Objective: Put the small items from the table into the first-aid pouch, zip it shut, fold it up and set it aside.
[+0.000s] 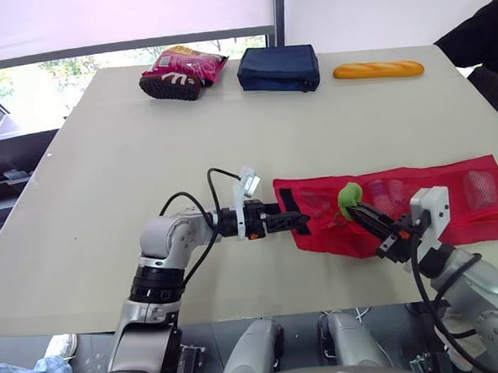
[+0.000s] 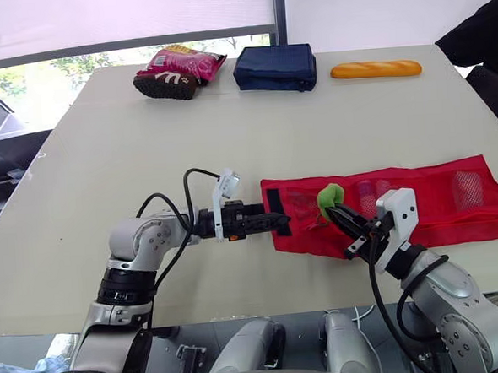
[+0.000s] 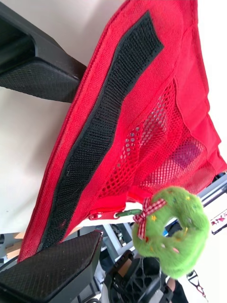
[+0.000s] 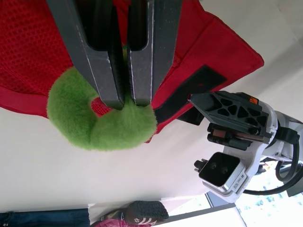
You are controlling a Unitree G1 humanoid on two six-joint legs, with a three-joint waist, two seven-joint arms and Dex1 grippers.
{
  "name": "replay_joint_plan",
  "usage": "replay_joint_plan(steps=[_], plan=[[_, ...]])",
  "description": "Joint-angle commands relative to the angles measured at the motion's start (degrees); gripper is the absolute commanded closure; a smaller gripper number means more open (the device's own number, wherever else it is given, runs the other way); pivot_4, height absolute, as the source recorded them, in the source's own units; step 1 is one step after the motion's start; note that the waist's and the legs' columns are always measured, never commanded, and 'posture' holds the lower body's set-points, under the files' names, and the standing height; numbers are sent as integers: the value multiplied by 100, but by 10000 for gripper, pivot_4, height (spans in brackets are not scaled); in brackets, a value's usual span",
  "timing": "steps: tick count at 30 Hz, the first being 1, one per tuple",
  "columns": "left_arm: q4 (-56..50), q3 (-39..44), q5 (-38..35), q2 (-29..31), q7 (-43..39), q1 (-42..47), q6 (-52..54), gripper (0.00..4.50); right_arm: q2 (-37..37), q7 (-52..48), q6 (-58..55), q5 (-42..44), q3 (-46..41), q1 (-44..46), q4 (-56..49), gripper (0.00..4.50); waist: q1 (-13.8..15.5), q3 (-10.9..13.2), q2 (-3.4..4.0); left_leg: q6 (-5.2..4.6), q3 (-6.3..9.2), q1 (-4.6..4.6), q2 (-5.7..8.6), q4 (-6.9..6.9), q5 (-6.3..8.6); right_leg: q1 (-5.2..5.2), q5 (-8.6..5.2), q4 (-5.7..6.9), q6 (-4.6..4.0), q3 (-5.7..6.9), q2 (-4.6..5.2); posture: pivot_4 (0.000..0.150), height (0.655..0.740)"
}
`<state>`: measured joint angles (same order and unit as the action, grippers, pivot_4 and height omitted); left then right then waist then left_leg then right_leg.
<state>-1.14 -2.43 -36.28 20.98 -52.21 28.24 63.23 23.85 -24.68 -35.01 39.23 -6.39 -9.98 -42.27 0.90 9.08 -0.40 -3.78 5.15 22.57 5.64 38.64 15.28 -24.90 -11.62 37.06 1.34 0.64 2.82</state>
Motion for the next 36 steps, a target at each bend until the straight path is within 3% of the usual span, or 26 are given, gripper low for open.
replay_joint_plan(steps=[1,2,8,15,25,36], plan=[[-150,46,-145,39,-13,21,-95,13327,44,-72,185,-1,-38,-25,-81,45000,6,0,0,0,0,0,0,0,0,0,0,0,0,0,0,1500,7395],[-141,53,-142,55,-23,28,-112,19447,48,-82,199,-6,-39,-26,-68,45000,5,0,0,0,0,0,0,0,0,0,0,0,0,0,0,1500,7395],[-104,42,-86,146,-45,26,-231,43509,43,-151,282,-82,-27,-43,5,45000,1,0,0,0,0,0,0,0,0,0,0,0,0,0,0,1500,7395],[68,10,55,320,-70,14,-527,43509,116,-182,389,-98,-194,-244,-14,45000,1,0,0,0,0,0,0,0,0,0,0,0,-1,0,0,1500,7395],[337,-74,202,748,-346,11,-897,43509,462,-361,847,-163,-1617,-904,509,45000,1,0,2,0,-3,-1,0,-3,0,0,-1,-1,-1,-2,0,1500,7395],[650,-225,478,1184,-779,115,-1330,43509,790,-231,1527,-955,-2584,-699,2102,45000,-1,1,2,1,-6,-5,-1,-10,-1,0,-1,-1,-2,-5,1,1500,7395]])
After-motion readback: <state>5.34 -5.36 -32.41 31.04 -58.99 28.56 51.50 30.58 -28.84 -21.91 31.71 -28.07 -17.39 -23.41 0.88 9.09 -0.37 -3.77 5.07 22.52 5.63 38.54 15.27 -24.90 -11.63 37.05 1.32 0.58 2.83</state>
